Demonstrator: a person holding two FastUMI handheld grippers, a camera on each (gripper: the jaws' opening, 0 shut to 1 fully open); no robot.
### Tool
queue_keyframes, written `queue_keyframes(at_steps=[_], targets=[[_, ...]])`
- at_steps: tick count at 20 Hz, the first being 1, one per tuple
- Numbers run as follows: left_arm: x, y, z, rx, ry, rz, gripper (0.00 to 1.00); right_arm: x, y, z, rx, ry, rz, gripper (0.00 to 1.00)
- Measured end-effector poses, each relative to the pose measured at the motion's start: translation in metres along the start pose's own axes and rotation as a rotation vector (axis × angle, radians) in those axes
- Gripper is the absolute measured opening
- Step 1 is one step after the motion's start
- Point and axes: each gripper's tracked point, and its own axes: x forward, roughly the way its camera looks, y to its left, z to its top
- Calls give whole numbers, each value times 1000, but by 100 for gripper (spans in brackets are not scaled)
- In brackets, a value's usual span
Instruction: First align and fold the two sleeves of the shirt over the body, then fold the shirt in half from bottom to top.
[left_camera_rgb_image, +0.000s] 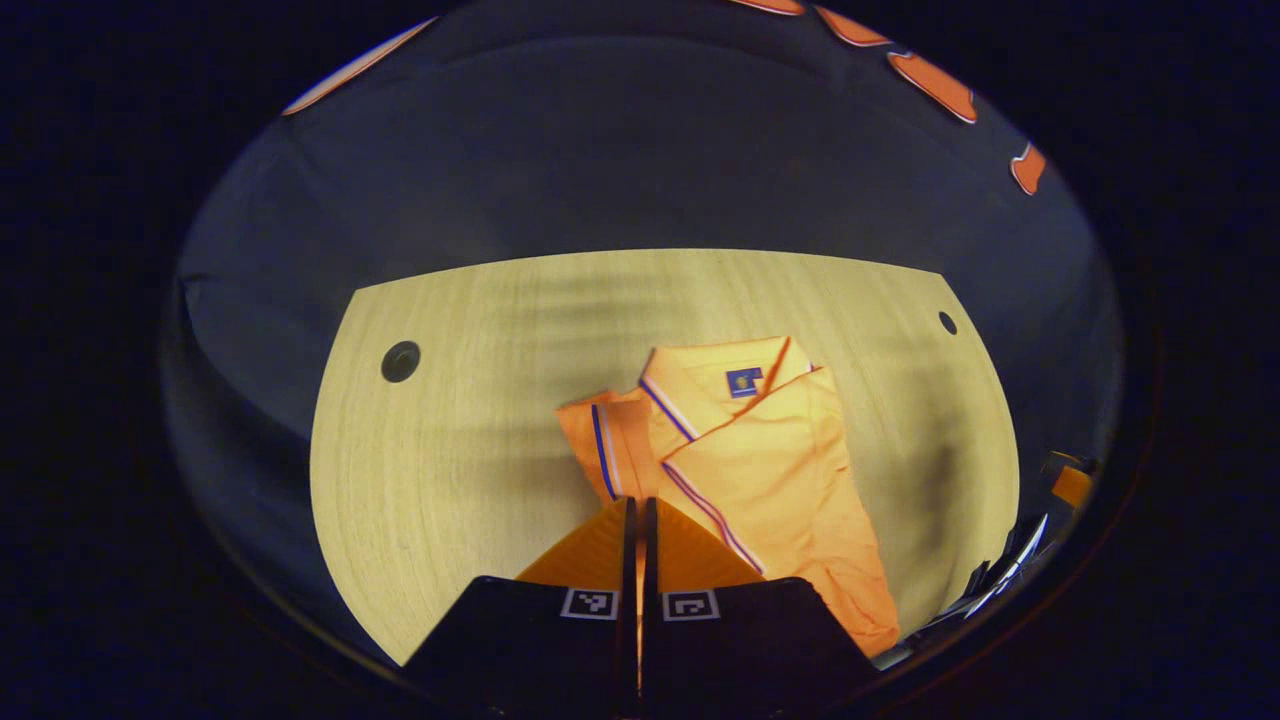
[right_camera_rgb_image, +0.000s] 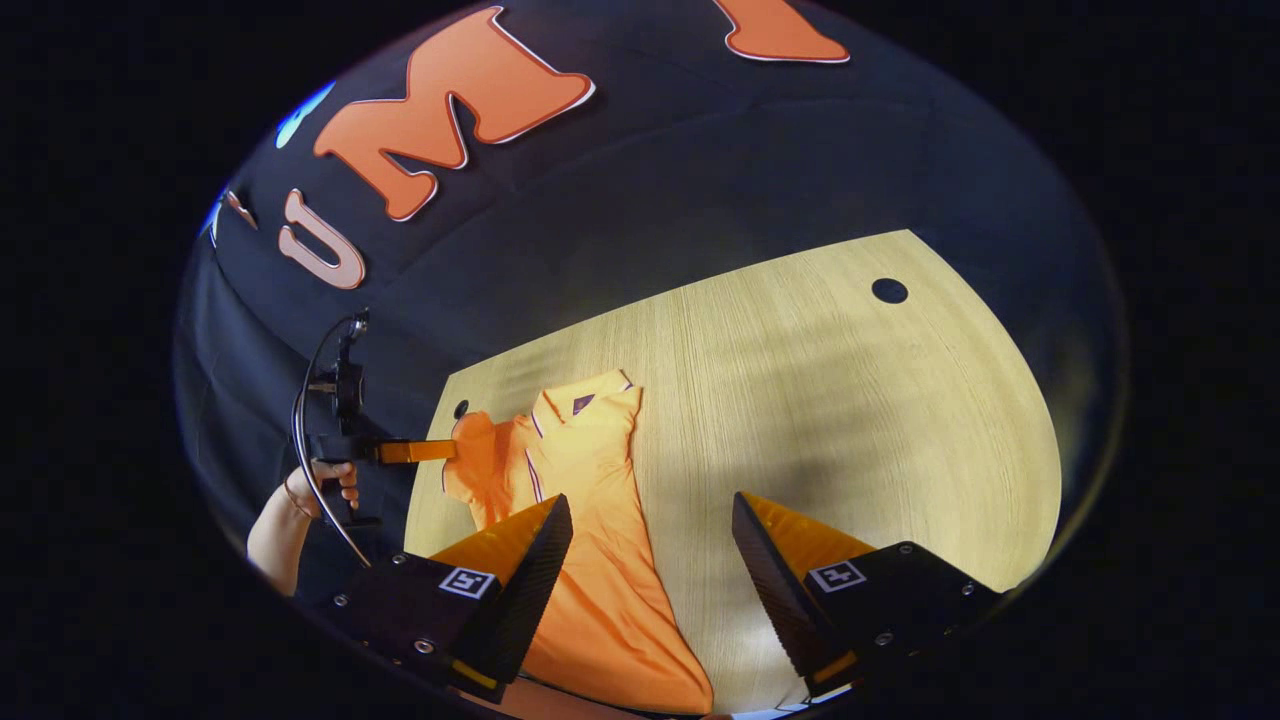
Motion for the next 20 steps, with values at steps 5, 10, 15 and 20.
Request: queue_keyframes(at_steps=[5,10,15,20], targets=[[21,-51,-1,70,55,23,1,-9,-19,-6,-7,-8,-33,98],[51,-93,-8,118,98,50,2,-14,-32,-15,31,-3,-38,98],[65,-138,-19,134,125,-28,14,-14,-45,-23,48,12,-56,99],[51,-156,-14,155,90,-86,54,-13,-45,-25,46,14,-61,99]])
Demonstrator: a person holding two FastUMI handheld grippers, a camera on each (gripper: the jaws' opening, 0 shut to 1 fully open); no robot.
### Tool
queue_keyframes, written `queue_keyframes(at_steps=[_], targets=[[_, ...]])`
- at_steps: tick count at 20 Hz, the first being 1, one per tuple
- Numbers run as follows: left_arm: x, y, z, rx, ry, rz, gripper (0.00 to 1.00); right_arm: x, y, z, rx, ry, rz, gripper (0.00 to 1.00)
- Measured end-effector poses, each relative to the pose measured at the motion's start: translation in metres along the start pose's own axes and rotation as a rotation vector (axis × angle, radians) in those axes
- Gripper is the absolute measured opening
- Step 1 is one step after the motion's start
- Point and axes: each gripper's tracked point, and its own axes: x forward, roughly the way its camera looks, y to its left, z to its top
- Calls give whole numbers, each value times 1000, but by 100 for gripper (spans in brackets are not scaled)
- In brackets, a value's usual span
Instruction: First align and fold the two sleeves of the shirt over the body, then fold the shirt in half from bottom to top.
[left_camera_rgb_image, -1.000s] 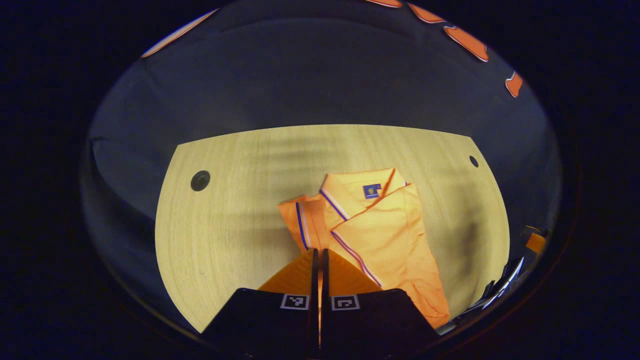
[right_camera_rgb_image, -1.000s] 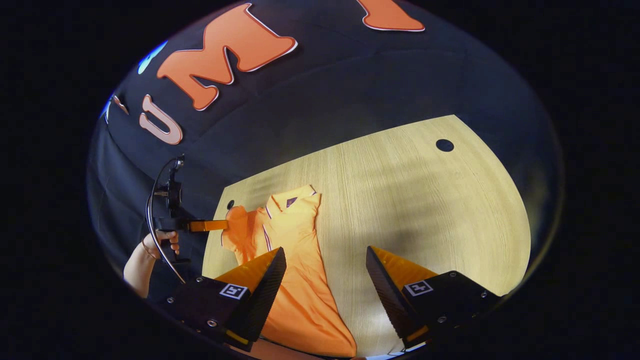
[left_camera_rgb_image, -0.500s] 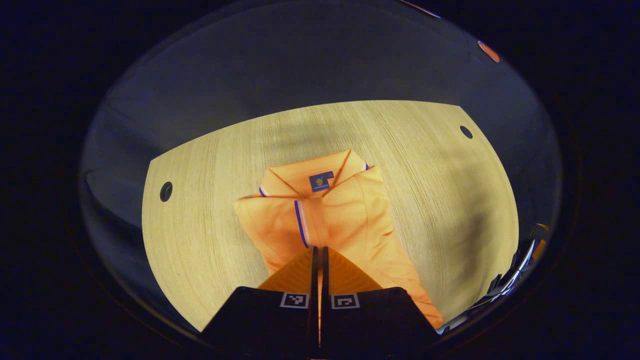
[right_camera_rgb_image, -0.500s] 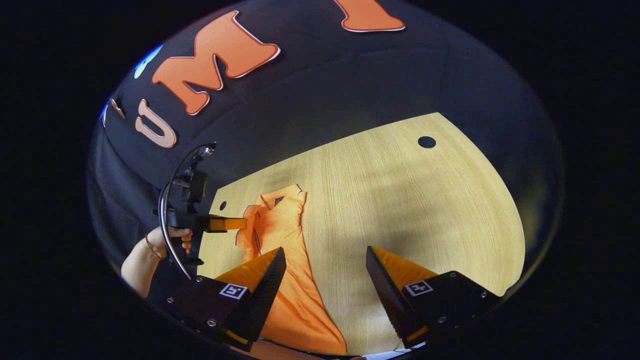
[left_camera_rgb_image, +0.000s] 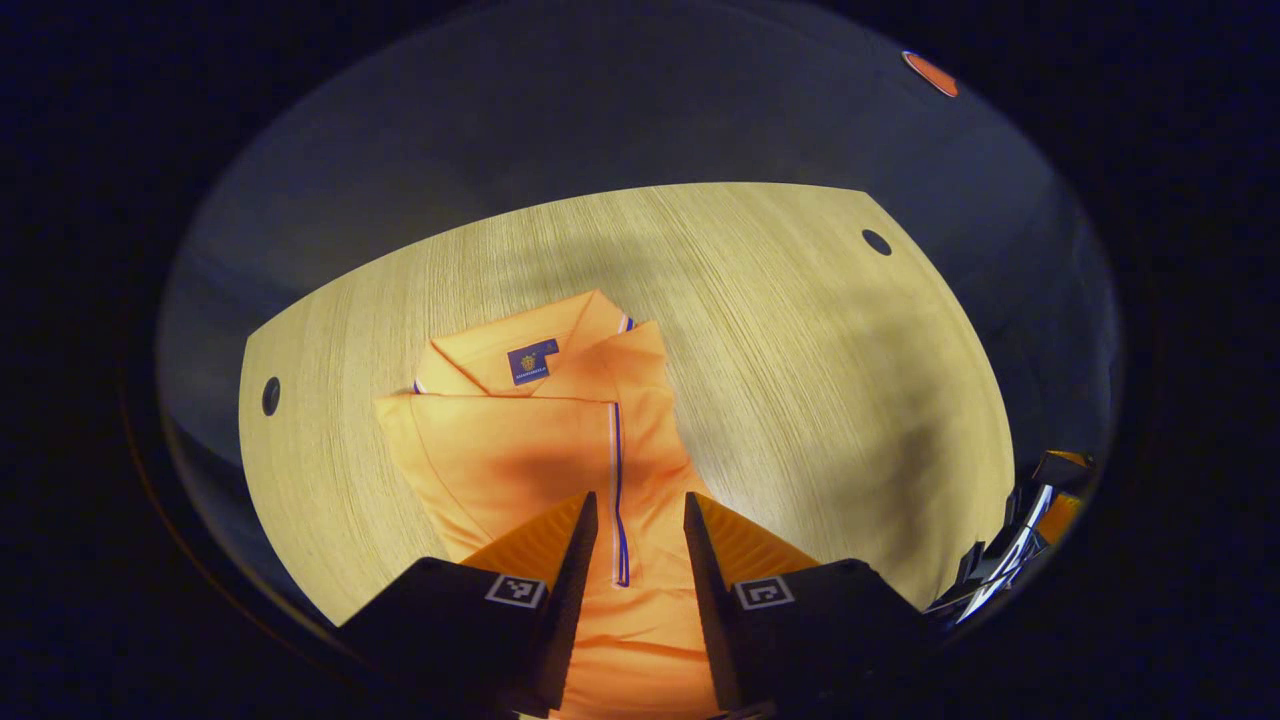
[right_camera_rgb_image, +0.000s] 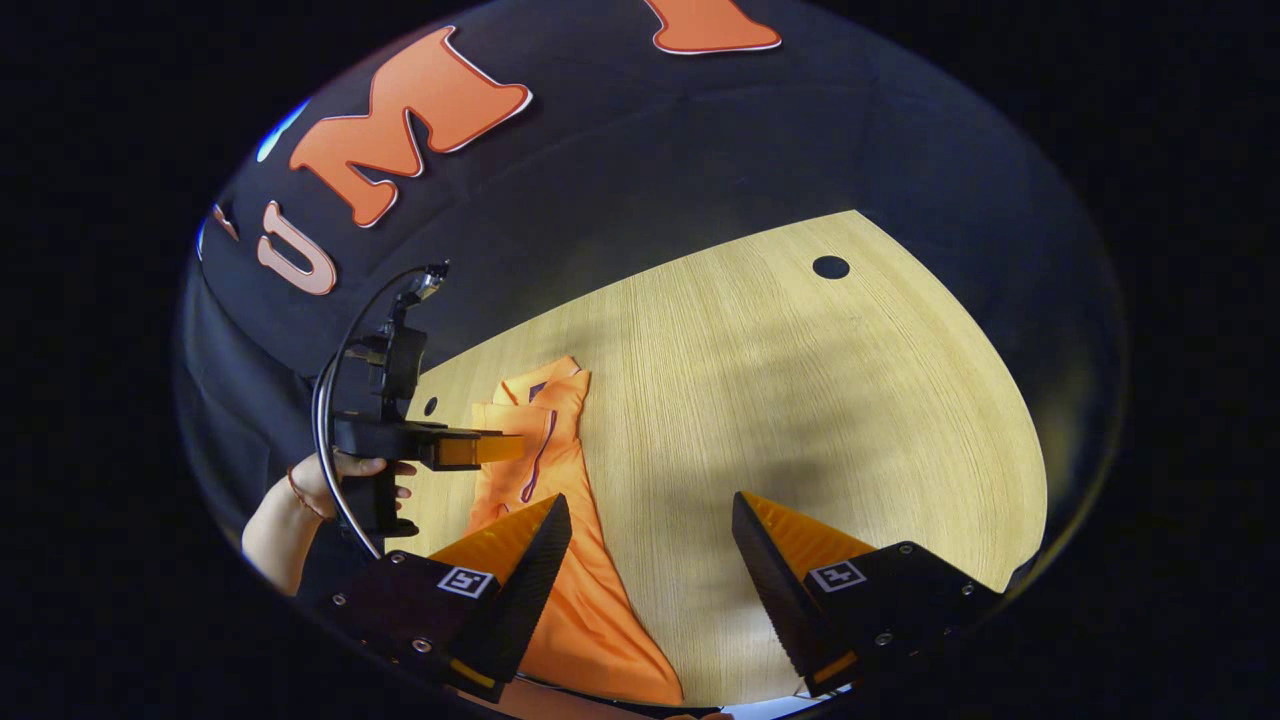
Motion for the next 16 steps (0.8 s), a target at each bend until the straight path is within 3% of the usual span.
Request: queue_keyframes(at_steps=[3,4,6,16], targets=[[-16,-4,3,-9,-43,-34,54,1,9,-1,-1,6,8,98],[-22,-4,1,-10,-49,-42,73,5,15,-2,-7,10,10,98],[-35,5,0,-18,-68,-33,96,7,26,-4,-22,15,15,98],[-113,97,-54,-212,-156,46,99,16,79,-14,-139,50,22,98]])
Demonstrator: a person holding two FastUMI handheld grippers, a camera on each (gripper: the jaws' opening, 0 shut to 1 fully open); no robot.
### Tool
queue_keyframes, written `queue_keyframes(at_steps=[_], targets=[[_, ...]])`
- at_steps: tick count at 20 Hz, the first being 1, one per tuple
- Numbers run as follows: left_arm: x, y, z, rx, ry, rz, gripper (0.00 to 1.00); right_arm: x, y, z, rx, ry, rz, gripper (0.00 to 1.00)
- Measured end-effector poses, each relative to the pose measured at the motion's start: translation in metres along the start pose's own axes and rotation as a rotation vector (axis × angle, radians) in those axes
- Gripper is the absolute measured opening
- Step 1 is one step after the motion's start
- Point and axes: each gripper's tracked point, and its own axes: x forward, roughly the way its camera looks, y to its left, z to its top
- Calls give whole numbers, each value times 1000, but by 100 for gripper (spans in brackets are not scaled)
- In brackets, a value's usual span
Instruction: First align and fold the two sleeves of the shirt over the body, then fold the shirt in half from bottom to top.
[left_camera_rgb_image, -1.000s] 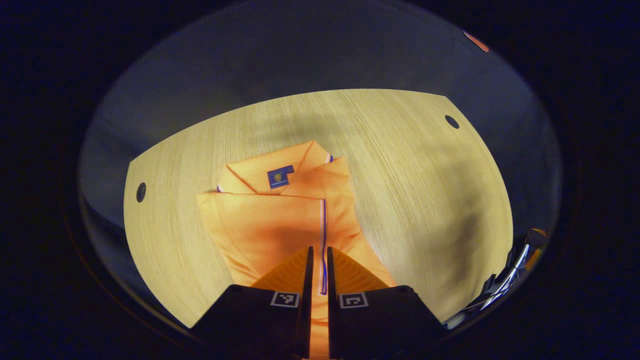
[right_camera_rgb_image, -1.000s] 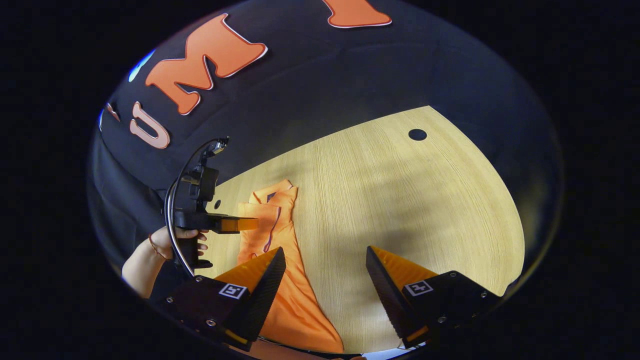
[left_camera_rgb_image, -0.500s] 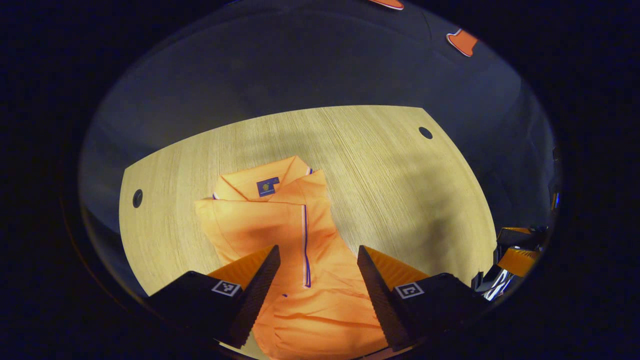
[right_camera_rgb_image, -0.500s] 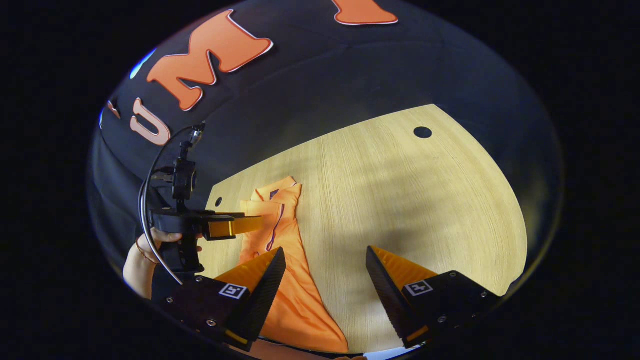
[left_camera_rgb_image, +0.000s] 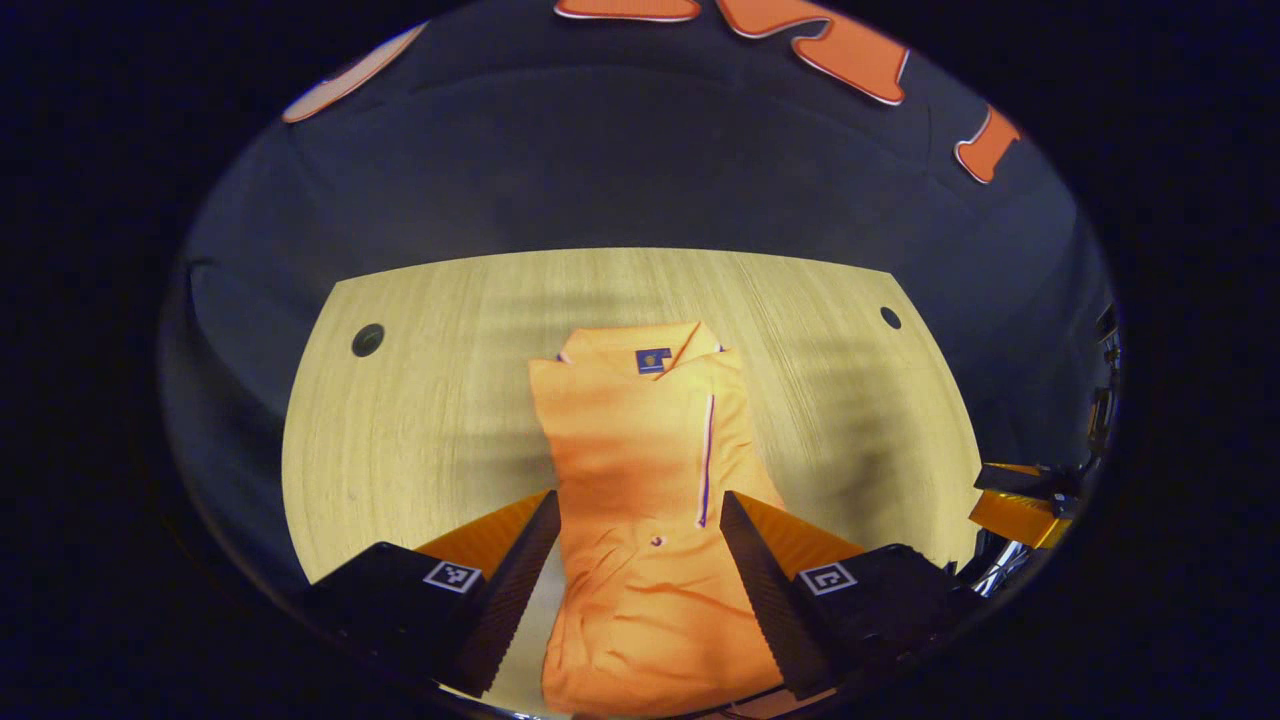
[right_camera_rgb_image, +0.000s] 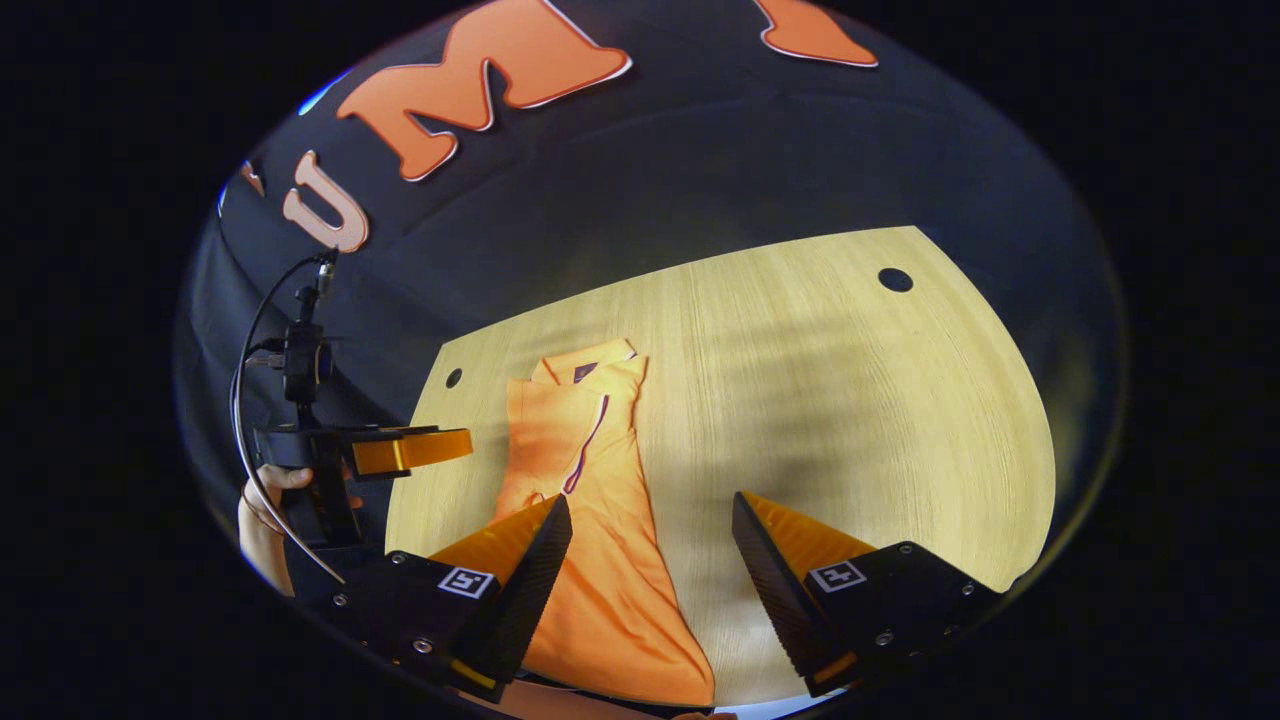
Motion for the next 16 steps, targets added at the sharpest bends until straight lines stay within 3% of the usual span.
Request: queue_keyframes(at_steps=[3,10,16], targets=[[-23,24,-20,-48,-27,3,99,5,10,-13,-43,33,-13,99],[-48,51,-95,-32,21,9,99,5,22,-57,-121,117,-53,99],[-54,50,-174,-24,116,1,99,1,25,-134,-148,251,-65,99]])
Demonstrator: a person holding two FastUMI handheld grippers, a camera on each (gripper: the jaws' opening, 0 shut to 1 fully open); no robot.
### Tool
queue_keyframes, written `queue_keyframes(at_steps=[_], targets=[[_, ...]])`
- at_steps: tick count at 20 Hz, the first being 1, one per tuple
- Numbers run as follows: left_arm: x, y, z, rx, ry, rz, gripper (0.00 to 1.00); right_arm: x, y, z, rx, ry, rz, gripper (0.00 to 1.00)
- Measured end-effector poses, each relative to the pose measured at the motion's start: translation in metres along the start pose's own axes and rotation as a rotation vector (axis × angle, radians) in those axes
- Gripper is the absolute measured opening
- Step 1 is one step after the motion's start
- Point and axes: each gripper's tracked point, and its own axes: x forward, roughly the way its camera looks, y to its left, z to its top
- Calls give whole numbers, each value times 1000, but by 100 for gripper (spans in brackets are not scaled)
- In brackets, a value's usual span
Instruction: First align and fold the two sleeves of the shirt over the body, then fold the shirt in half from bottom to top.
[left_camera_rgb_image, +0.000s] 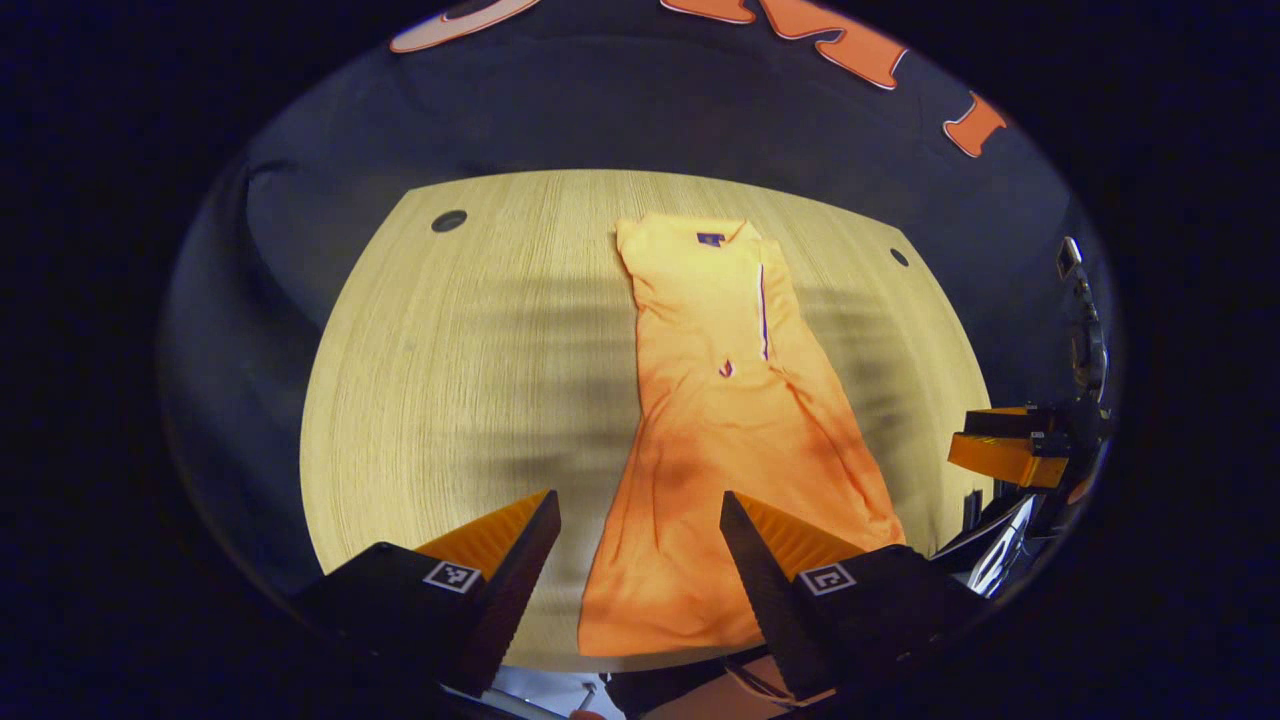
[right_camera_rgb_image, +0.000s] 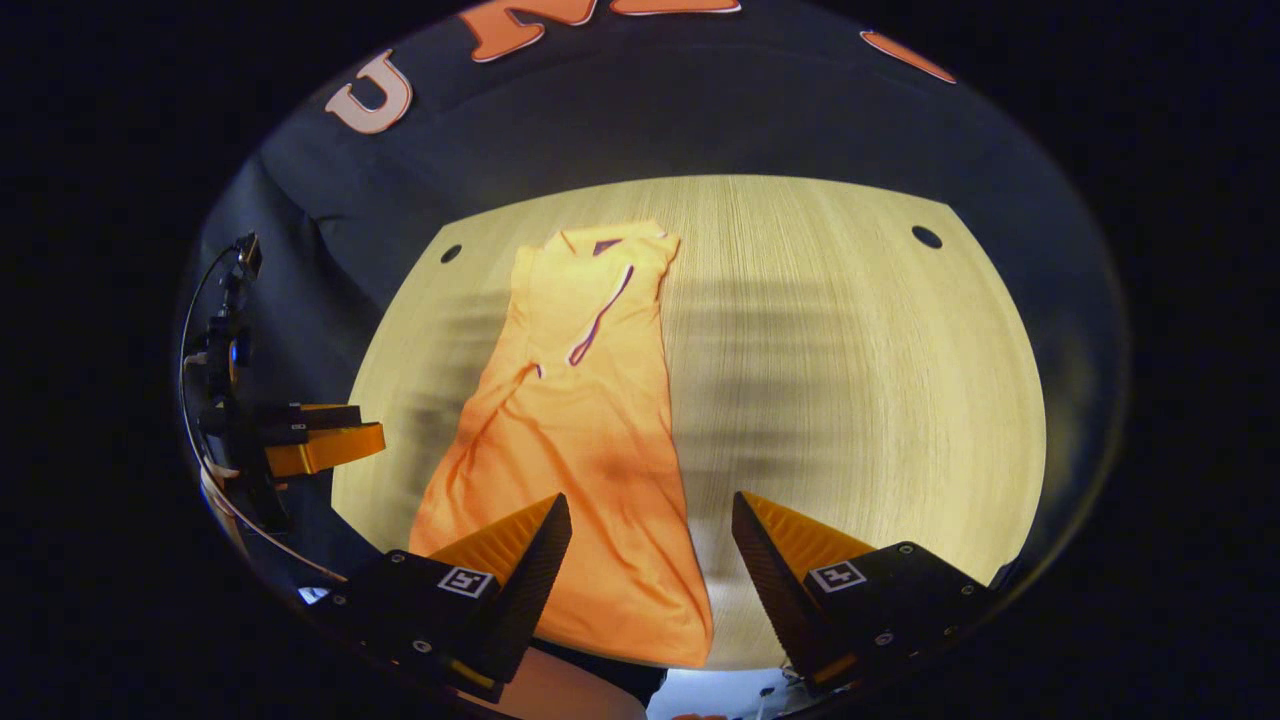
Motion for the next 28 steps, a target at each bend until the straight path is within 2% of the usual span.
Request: queue_keyframes(at_steps=[3,8,13,16,19,24,28], targets=[[6,-5,-39,19,53,-13,99,9,5,-38,-24,67,-2,98],[10,3,-92,-1,127,12,99,12,8,-87,-40,143,-16,99],[10,6,-148,-4,187,49,99,13,6,-138,-7,242,-27,99],[15,7,-173,-46,226,56,99,13,4,-167,24,289,-31,99],[15,13,-192,-83,254,71,99,17,-5,-181,38,312,-65,99],[27,17,-207,-78,269,112,99,30,-21,-191,73,320,-124,99],[33,14,-215,-81,287,125,99,39,-21,-197,78,320,-134,99]])
